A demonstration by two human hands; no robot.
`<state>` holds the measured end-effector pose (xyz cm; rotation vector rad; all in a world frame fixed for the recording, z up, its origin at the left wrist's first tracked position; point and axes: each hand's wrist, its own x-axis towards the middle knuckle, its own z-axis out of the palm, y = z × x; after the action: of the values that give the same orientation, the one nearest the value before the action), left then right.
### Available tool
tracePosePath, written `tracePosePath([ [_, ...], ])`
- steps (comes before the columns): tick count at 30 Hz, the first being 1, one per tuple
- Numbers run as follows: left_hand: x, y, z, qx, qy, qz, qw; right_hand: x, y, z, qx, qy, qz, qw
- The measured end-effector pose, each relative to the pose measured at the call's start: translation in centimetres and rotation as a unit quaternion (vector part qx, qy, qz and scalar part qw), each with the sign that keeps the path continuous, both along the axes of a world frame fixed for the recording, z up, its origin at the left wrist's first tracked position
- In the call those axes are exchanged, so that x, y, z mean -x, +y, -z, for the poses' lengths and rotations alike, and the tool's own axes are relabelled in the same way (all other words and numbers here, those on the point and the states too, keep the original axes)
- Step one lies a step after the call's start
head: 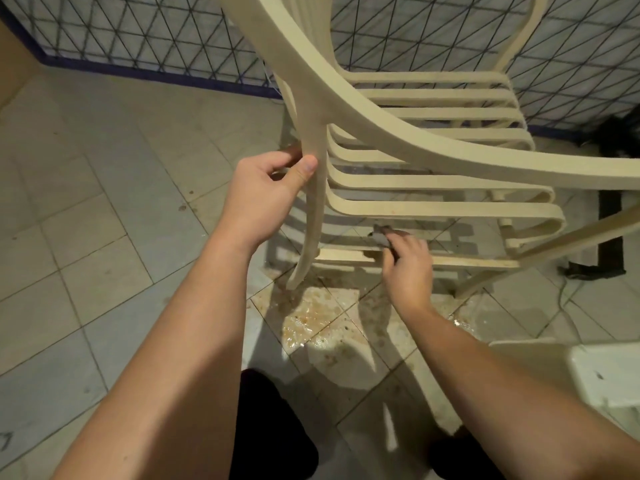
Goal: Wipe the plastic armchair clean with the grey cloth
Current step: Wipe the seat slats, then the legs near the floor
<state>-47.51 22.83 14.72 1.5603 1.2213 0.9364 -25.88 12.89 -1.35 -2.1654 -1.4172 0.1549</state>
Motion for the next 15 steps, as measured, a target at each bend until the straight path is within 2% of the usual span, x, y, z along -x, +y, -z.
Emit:
tracePosePath([
  [2,-0.1,-0.2,-0.2,0.004,0.007,-0.004,1.0,-1.7,-0.3,1.4,0.051,-0.045,0.018,0.998],
  [6,-0.3,-0.4,-0.1,0.005,0.006,-0.006,1.0,0.8,1.3,3.7,0.107,0.001,-0.026,0.994],
  [8,-0.3,-0.4,-0.1,0.004,0.002,-0.003,1.0,3.6,2.3,4.6,0.132,0.032,-0.09,0.987],
  [11,-0.2,-0.4,-0.2,-0.001,-0.004,0.001,1.0,6.8,2.9,5.8,0.128,0.018,-0.204,0.97],
  [15,-0.2,-0.5,-0.4,-0.002,0.003,0.007,1.0,3.8,1.7,5.6,0.127,0.011,-0.303,0.944],
])
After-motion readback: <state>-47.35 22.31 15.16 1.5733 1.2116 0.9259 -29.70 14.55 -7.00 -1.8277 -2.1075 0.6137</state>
